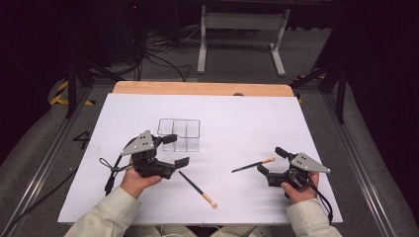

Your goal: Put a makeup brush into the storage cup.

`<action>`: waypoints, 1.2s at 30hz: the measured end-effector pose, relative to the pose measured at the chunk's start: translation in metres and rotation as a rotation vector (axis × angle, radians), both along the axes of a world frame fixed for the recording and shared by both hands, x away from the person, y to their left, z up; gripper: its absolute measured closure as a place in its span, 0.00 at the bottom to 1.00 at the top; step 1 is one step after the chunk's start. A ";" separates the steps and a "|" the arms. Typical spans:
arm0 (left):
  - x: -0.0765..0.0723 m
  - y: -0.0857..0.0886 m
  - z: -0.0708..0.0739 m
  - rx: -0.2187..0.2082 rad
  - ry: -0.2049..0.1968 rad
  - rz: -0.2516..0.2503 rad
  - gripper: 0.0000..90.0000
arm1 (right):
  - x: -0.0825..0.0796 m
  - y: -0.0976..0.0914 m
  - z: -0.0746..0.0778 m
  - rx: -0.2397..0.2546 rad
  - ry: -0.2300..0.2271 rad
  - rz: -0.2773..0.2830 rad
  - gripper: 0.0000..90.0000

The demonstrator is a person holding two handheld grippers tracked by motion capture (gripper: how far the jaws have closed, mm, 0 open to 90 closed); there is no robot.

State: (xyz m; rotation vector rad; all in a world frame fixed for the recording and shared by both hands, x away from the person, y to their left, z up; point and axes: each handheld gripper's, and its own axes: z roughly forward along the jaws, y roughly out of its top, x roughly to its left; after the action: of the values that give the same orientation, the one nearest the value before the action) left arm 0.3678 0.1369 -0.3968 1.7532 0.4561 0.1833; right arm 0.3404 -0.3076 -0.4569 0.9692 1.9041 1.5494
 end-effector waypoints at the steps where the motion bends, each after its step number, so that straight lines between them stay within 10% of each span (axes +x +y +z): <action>1: 0.000 -0.002 0.000 0.016 0.004 -0.003 0.13 | 0.000 0.000 0.000 0.000 0.000 0.000 0.05; 19: 0.006 -0.022 0.019 0.302 0.043 -0.085 0.12 | 0.000 0.000 0.000 -0.002 0.000 0.004 0.05; 29: 0.007 -0.031 0.027 0.392 0.035 -0.127 0.15 | 0.000 0.000 0.000 -0.004 0.000 0.008 0.05; 36: 0.013 -0.037 0.032 0.446 0.121 -0.164 0.18 | 0.000 0.000 0.000 -0.008 -0.005 0.010 0.05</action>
State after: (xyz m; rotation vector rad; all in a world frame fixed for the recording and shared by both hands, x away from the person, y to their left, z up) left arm 0.3805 0.0994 -0.3652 2.2384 0.3739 0.0640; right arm 0.3402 -0.3073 -0.4569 0.9527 1.9126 1.5470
